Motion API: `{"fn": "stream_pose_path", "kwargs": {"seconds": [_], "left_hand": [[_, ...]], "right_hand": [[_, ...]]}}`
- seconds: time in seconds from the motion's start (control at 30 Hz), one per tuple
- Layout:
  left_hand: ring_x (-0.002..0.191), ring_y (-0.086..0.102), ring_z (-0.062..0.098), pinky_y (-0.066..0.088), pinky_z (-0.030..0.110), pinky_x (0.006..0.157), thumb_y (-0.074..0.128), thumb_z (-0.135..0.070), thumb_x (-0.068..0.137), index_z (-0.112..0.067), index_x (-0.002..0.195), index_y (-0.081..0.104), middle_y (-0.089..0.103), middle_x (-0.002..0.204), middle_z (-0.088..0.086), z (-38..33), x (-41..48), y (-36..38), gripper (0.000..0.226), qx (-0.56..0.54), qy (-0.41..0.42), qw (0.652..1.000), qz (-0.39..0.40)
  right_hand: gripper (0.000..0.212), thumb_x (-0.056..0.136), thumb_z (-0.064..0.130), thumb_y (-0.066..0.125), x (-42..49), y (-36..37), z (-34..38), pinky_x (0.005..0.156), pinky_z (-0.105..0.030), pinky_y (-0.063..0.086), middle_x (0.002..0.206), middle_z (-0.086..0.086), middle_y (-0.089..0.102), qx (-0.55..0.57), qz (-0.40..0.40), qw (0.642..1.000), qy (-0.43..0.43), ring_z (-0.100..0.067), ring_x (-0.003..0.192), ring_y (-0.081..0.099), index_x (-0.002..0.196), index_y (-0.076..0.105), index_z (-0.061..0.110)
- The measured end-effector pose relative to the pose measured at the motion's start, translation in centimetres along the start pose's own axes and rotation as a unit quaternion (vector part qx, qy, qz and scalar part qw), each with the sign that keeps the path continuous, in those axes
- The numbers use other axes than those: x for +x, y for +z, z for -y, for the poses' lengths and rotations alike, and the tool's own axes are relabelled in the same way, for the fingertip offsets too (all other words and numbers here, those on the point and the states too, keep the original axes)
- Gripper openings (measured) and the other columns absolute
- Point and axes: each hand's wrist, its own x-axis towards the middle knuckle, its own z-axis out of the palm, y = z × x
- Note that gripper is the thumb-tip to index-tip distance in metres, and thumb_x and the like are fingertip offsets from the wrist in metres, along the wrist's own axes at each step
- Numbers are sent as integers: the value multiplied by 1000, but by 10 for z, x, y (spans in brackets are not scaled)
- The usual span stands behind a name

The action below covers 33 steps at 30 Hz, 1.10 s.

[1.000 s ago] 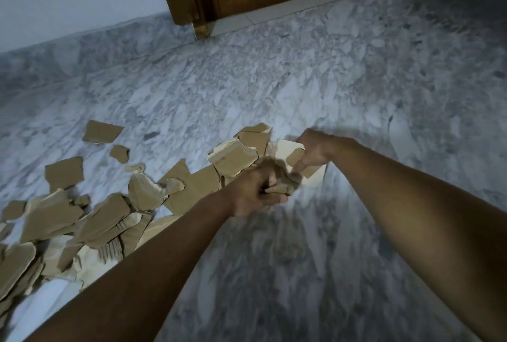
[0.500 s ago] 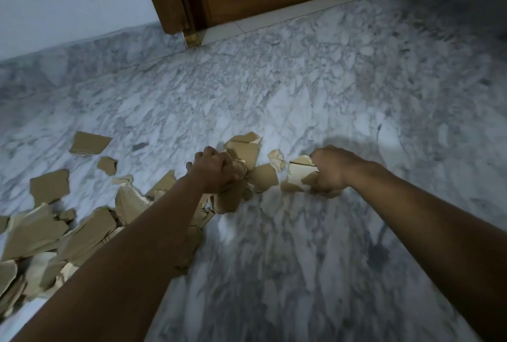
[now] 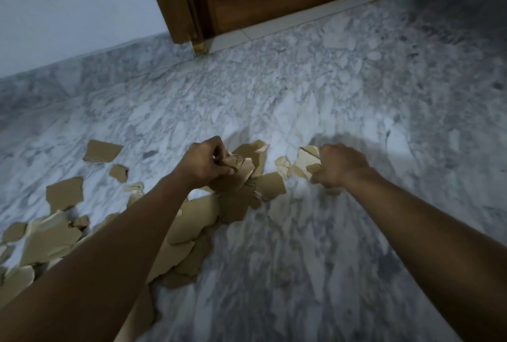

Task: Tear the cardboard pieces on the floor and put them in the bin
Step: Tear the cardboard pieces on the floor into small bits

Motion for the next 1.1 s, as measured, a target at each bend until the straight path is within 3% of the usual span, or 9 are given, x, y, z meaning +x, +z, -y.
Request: {"fn": "stream_pose_path", "kwargs": {"seconds": [0.17, 0.27, 0.37, 0.53, 0.67, 0.77, 0.87, 0.97, 1.1], "left_hand": [[84, 61, 12, 43, 23, 72, 87, -30, 72, -20, 112, 63, 66, 87, -6, -4, 6, -4, 48, 61, -4, 997, 56], [87, 60, 18, 45, 26, 69, 83, -37, 75, -10, 101, 72, 70, 96, 6, 4, 0, 9, 38, 145, 5, 984, 107], [93, 59, 20, 48, 32, 75, 83, -47, 72, -14, 102, 67, 65, 99, 4, 6, -3, 15, 47, 147, -19, 980, 133], [86, 63, 15, 42, 23, 65, 83, -48, 71, -23, 91, 67, 68, 89, -2, -25, 21, -6, 36, 88, 9, 989, 120], [113, 55, 25, 44, 31, 87, 78, -49, 76, -16, 126, 59, 56, 124, 7, -33, 41, 17, 62, 182, 43, 969, 164], [130, 45, 29, 41, 42, 105, 74, -50, 81, -36, 150, 32, 45, 146, 6, -26, 42, 43, 82, 173, 39, 970, 167], [121, 48, 30, 44, 50, 99, 72, -56, 78, -50, 147, 27, 48, 131, 7, -18, 40, 53, 82, 168, 34, 980, 102], [106, 54, 30, 44, 36, 87, 75, -49, 80, -32, 146, 39, 50, 112, 9, -18, 30, 51, 77, 133, 61, 984, 97], [89, 56, 24, 38, 30, 71, 80, -39, 78, -14, 117, 50, 59, 97, 4, -16, 24, 23, 55, 39, 31, 997, 64]], "right_hand": [[50, 86, 49, 69, -7, 26, -1, 76, -33, 44, 118, -10, 64, 53, -29, 998, -5, -30, 104, 63, 123, 60, 16], [52, 85, 51, 69, -7, 30, -4, 75, -31, 42, 118, -10, 63, 79, -28, 997, -1, -30, 104, 62, 120, 61, 14], [57, 83, 55, 69, -5, 30, -9, 74, -31, 42, 119, -12, 63, 77, -14, 997, -6, -30, 106, 61, 121, 59, 13], [51, 79, 53, 72, 4, 11, -17, 76, -33, 49, 114, -10, 67, 169, -51, 984, 10, -32, 103, 64, 116, 65, 20], [60, 79, 54, 71, 7, 22, -13, 82, -34, 50, 121, -12, 65, 128, 3, 991, 34, -32, 107, 63, 125, 59, 18], [54, 79, 52, 71, 5, 32, -12, 85, -37, 51, 116, -11, 67, 140, -36, 988, 48, -32, 105, 64, 121, 62, 19], [51, 80, 51, 70, 10, 35, -13, 86, -38, 51, 114, -10, 67, 141, -54, 987, 53, -32, 105, 64, 119, 63, 19], [63, 73, 51, 77, 22, 29, -18, 84, -33, 51, 118, -10, 66, 200, -5, 977, 70, -30, 108, 64, 122, 61, 16], [64, 57, 48, 92, 36, 10, -16, 92, -38, 56, 110, 2, 73, 365, 63, 929, 5, -18, 101, 68, 111, 72, 21]]}}
